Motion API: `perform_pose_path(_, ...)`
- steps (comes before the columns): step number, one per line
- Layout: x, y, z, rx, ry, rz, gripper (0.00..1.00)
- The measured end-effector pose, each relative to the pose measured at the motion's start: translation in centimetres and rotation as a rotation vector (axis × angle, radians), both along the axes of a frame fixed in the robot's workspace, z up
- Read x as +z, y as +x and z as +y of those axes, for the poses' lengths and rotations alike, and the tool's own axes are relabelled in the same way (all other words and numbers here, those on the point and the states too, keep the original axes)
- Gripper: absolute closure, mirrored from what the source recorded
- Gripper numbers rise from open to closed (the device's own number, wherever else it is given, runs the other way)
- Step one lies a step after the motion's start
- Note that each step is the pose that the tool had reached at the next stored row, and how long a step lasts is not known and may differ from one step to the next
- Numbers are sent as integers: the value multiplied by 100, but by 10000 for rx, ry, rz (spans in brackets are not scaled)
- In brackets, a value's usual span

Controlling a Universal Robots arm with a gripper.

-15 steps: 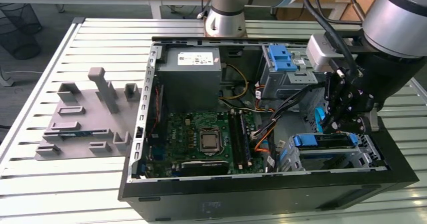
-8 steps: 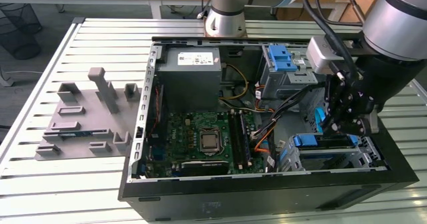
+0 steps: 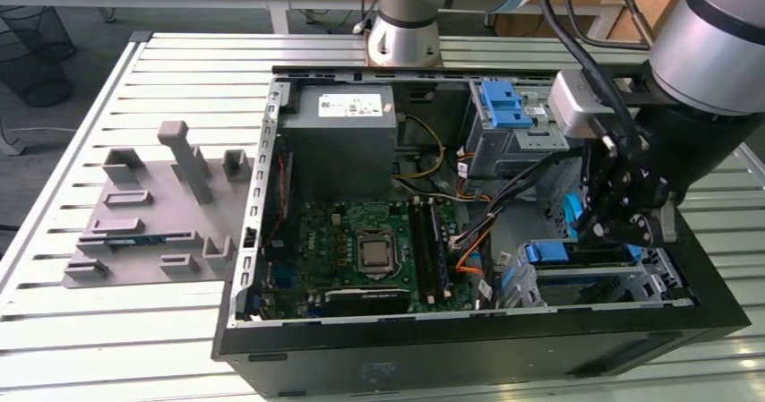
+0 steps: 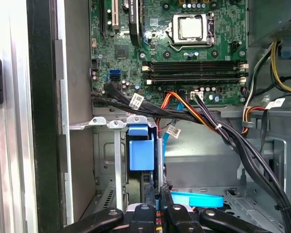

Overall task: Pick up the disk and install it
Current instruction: 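Insert the second disk wire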

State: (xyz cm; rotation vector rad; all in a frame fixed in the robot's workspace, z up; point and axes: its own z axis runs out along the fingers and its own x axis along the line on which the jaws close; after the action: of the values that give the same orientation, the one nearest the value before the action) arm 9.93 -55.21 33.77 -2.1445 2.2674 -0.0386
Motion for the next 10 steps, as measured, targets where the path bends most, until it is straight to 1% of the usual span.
perform_pose_path(4,-8,4,-15,-1,20,0,84)
perform_pose_path(10,-14,18,-22,-21,30,1,84)
